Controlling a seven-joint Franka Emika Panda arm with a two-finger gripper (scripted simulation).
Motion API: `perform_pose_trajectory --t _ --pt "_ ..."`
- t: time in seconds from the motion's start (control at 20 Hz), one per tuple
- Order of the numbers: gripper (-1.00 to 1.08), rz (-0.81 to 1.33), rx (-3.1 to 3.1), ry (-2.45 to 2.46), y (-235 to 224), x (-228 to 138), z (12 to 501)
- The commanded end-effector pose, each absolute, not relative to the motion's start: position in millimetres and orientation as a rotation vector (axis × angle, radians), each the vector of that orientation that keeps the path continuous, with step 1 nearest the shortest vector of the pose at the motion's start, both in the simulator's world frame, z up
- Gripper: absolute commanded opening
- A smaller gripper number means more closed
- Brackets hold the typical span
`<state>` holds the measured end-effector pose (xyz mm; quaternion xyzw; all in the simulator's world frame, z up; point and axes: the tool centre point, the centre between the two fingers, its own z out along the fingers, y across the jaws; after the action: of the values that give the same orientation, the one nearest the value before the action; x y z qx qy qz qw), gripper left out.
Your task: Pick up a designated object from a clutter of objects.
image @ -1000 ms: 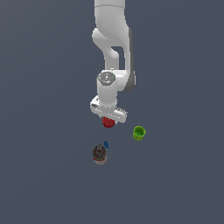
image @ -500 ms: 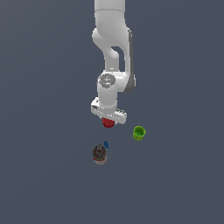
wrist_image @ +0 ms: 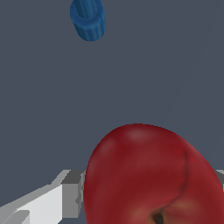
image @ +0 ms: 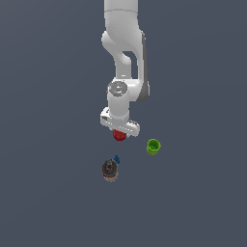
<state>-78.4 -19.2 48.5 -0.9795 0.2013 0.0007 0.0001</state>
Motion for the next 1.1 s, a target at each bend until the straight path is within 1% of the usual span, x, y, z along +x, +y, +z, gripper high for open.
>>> perform_pose_trajectory --t 0.0,0.25,0.5,1.05 --pt "-1.0 -0.001 -3.077 0.632 -18.5 -76.7 53.3" --pt "-1.0 -0.001 -3.077 0.632 -15.3 -73.0 71.6" --pt "-1.0 -0.001 -3.077 0.633 -10.3 -66.9 101.4" --pt "-1.0 -0.002 -3.078 0.633 5.8 -46.6 198.0"
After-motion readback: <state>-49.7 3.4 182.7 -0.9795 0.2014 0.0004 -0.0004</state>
